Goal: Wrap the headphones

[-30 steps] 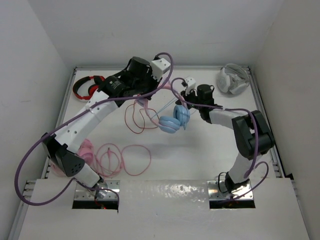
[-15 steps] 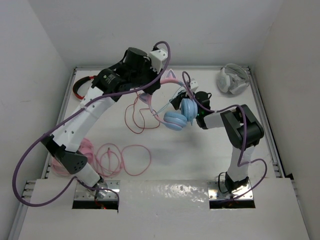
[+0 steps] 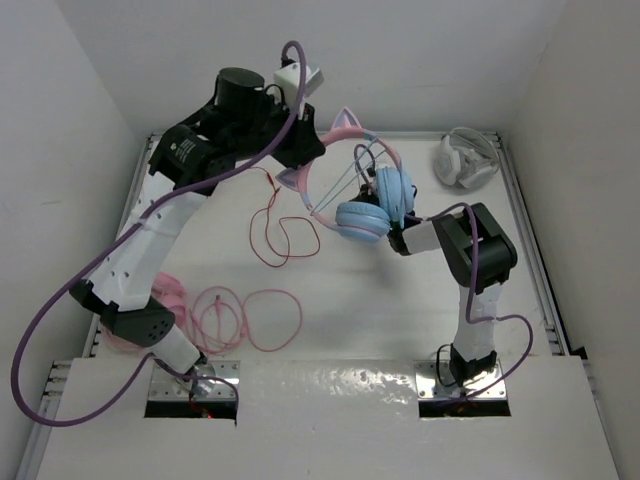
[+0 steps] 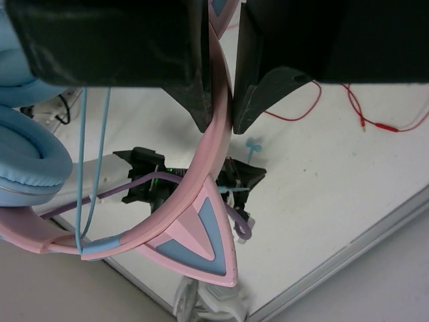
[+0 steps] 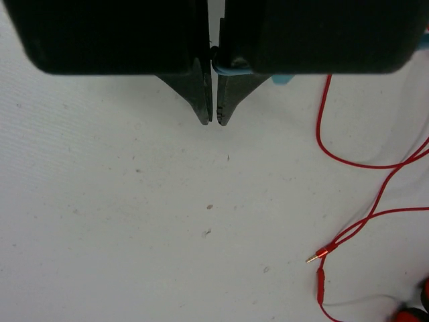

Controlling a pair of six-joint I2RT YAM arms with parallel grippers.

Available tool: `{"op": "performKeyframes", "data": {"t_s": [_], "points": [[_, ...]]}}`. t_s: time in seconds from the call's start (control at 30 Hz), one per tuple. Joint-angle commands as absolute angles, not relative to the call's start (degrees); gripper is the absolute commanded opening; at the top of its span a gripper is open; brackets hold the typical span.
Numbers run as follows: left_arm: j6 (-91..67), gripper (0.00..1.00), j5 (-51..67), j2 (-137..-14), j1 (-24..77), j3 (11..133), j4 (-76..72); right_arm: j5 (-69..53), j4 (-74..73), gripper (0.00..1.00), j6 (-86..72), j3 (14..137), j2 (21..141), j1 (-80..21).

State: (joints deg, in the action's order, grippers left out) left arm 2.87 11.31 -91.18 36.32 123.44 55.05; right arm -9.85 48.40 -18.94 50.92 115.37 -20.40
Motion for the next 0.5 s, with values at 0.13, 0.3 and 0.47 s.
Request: {"op": "performKeyframes", "data": {"t_s": [0.13,0.3,0.47], "points": [[-13.7,0.0,30.13,-92.28,21.82,125.51,45.19,-12.12,55.36,0.0,-20.92,45.54,112.07,-21.53],[-14.85,0.0,27.77,-93.34,19.6,125.77,43.42,-9.94,64.15,0.0,-21.79,38.16,108.29,-24.52],[-20.29,0.0,29.35,-94.83,13.28,128.05,41.05,-8.96,67.41,0.0,-20.67,33.67,104.95,-27.94]]}}
